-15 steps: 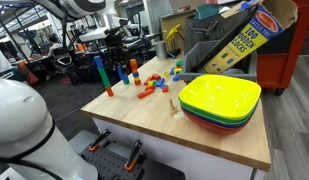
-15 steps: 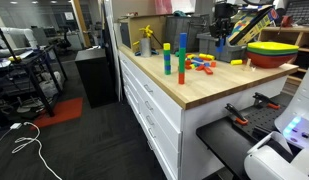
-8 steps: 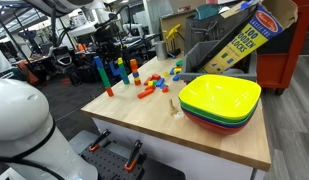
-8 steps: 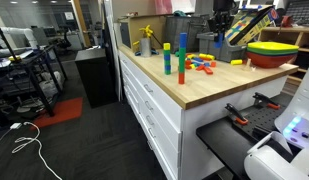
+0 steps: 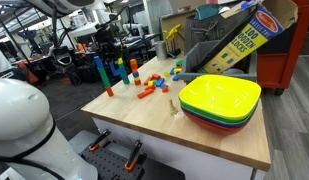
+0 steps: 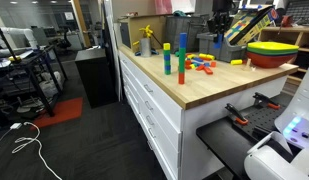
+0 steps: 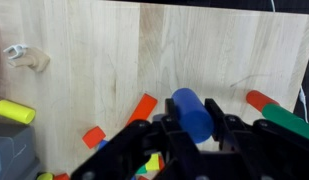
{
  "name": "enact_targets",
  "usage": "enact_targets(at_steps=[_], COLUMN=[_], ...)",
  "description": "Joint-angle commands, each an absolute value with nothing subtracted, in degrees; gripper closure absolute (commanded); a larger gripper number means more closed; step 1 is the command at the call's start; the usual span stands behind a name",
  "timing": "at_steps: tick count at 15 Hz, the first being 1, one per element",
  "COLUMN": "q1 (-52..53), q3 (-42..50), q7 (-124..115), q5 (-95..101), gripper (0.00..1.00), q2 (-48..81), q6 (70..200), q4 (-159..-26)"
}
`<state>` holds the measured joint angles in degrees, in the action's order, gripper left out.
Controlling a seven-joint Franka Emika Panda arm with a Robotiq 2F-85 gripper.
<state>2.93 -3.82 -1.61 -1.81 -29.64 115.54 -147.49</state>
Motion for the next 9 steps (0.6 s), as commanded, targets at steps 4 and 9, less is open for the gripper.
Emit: enact_targets(at_steps=[4, 9], q1=[5.9, 7.8], q3=[-5.1, -6.9], q7=[-2.2, -3.0], q5=[-3.8, -4.6], gripper=[0.92, 0.92], q2=[-30.6, -30.2], q6=[116.1, 115.0], q4=[-145.4, -142.6])
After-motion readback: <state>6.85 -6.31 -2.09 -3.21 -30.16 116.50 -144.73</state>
